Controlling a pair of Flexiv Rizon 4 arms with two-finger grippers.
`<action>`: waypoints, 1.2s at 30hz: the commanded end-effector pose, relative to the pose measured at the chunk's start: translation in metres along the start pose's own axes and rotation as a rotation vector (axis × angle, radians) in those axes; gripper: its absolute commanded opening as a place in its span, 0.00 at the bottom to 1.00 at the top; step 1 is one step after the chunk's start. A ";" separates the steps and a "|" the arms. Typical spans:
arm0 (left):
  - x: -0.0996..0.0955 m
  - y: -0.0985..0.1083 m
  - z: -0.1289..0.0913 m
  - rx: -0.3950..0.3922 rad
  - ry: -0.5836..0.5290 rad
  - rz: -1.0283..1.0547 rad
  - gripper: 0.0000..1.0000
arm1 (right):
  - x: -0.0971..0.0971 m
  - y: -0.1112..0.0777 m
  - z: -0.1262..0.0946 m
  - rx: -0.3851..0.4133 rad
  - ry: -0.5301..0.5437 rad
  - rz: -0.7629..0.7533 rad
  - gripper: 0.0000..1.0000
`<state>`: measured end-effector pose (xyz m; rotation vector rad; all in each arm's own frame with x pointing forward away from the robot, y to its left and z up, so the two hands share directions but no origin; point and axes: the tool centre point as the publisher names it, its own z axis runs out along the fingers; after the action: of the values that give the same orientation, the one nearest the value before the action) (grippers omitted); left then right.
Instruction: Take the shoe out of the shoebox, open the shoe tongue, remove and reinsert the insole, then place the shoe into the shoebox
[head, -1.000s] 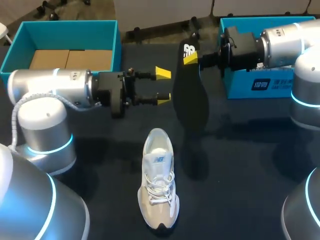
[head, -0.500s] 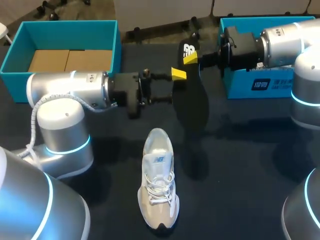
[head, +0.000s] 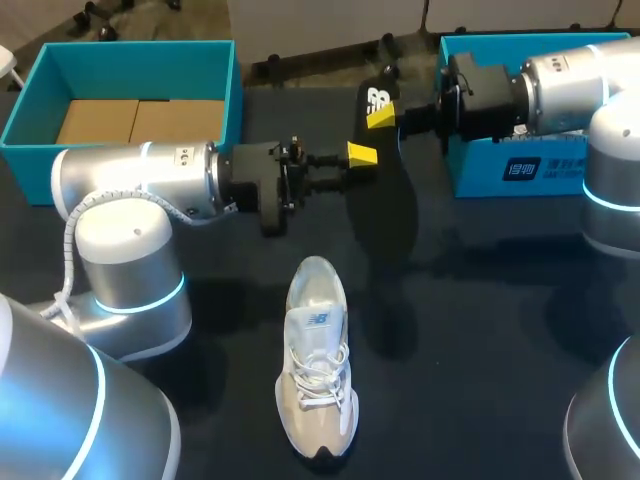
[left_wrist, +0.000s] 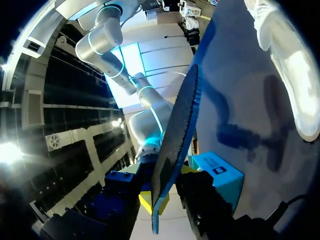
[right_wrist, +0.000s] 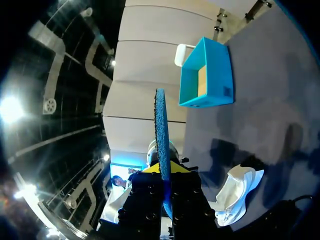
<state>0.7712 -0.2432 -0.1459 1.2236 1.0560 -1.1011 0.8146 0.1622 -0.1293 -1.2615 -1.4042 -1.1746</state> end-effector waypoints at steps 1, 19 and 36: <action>-0.002 -0.002 -0.001 0.004 -0.004 0.001 0.33 | 0.000 0.000 0.002 0.000 -0.001 -0.001 0.00; -0.004 0.004 0.006 0.006 -0.024 0.008 0.21 | 0.000 0.000 0.002 0.000 -0.001 -0.001 0.00; -0.007 0.004 0.006 0.009 -0.028 0.024 0.00 | 0.000 -0.001 0.002 0.001 0.002 -0.001 0.00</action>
<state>0.7737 -0.2489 -0.1372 1.2213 1.0188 -1.1025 0.8144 0.1617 -0.1288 -1.2599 -1.4035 -1.1752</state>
